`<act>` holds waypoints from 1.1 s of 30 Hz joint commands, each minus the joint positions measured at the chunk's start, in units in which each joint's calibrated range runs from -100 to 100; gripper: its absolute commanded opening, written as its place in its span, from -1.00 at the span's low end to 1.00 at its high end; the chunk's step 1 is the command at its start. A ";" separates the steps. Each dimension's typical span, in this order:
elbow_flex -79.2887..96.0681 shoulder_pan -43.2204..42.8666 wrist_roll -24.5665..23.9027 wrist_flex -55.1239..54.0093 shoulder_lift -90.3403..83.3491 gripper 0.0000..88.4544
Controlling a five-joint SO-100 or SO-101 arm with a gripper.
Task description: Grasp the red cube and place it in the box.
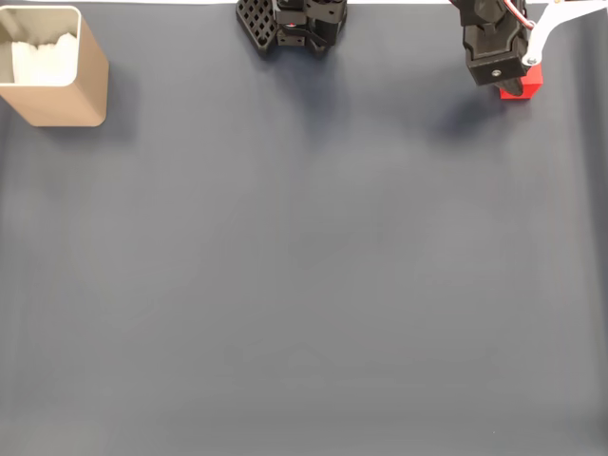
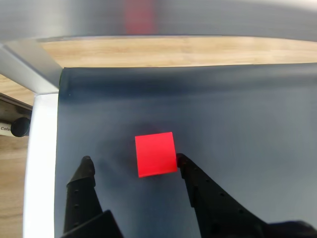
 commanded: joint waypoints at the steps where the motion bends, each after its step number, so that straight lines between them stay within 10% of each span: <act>1: -2.45 -0.55 -0.34 -1.44 -0.09 -0.13; 13: -2.81 -0.48 -0.44 -1.69 0.35 -0.24; 24: -3.18 -0.55 0.20 -0.05 -1.04 -1.00; 33: -5.28 0.37 -0.20 5.44 -4.33 -1.00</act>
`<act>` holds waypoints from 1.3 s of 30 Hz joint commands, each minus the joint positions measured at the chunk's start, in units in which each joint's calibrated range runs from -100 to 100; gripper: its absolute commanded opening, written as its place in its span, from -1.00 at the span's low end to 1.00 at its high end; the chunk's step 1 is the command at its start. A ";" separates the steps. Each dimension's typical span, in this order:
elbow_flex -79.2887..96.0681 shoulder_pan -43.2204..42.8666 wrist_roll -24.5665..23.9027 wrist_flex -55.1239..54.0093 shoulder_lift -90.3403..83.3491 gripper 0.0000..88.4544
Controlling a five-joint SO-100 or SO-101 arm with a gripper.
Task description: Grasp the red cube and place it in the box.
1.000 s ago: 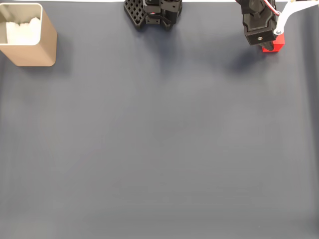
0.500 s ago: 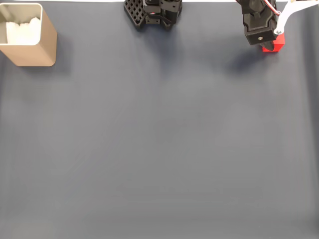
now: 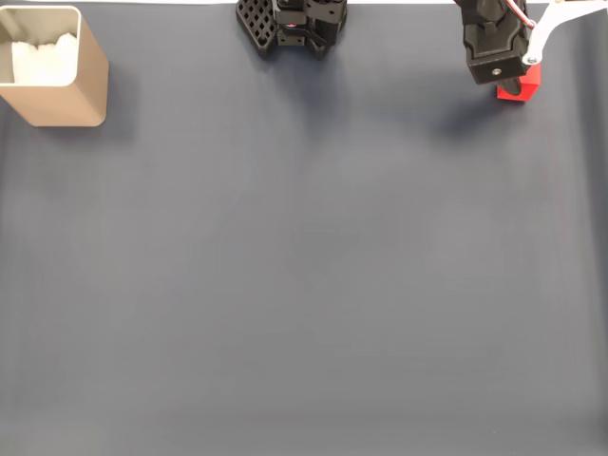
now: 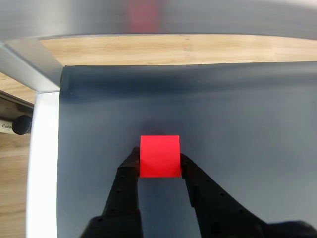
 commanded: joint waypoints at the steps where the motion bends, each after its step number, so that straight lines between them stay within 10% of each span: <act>1: -4.74 1.02 -0.34 4.21 -4.33 -1.00; 39: -22.81 50.31 -5.18 35.85 -26.43 -1.00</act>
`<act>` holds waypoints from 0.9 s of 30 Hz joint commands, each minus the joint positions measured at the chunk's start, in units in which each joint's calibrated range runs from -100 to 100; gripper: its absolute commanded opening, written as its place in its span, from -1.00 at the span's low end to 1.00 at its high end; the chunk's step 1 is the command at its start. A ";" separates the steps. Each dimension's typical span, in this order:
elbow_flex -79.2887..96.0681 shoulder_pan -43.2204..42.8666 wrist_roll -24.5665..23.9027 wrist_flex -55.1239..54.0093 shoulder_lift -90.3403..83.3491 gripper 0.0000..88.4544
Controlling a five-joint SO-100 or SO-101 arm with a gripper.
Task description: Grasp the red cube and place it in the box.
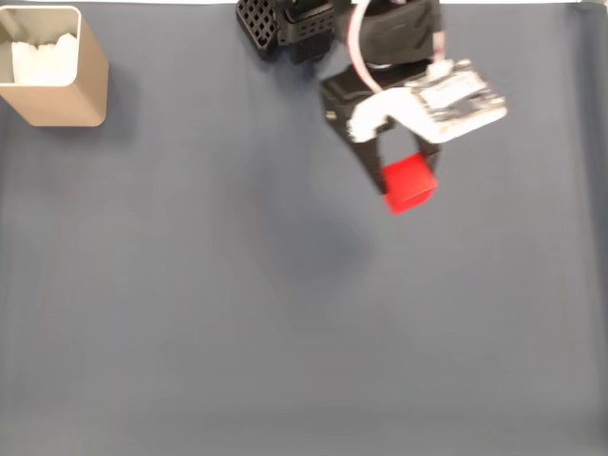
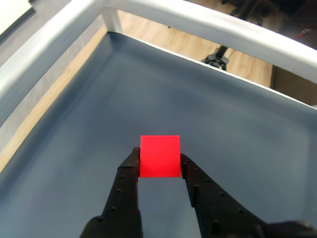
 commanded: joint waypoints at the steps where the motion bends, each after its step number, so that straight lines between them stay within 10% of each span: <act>1: -2.64 7.05 -0.73 0.37 -3.07 -1.00; 27: -2.92 49.59 -0.15 2.17 -8.18 -1.00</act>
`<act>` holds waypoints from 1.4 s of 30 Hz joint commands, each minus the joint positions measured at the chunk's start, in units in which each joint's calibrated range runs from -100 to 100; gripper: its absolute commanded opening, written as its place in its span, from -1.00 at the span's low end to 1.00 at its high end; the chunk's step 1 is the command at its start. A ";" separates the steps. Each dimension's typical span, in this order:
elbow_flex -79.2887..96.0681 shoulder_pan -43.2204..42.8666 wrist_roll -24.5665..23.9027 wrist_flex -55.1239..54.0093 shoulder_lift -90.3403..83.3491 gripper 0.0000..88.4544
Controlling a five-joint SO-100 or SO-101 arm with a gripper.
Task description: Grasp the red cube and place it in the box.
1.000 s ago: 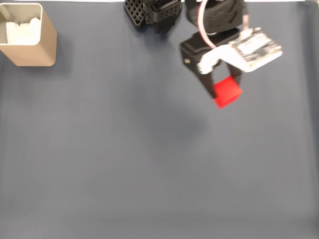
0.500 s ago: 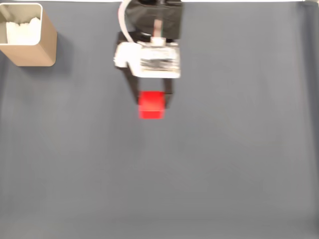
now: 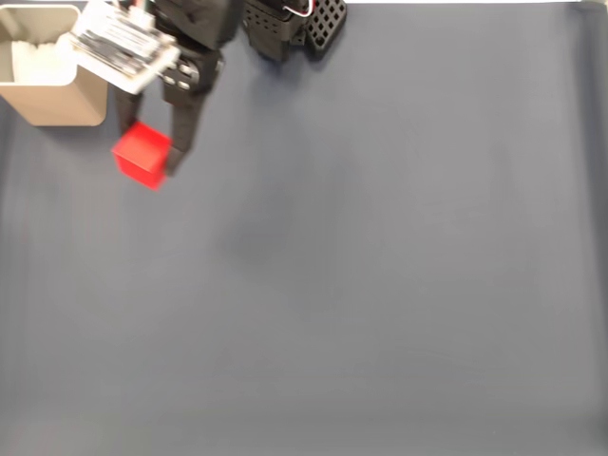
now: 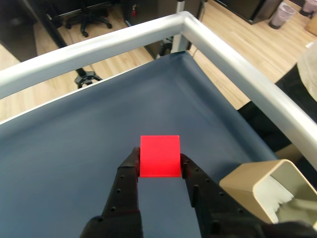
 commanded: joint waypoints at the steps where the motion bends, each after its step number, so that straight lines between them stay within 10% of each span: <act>1: -2.10 5.54 0.00 0.26 -2.01 -1.00; 42: -5.66 33.88 -0.93 -10.56 15.32 -1.00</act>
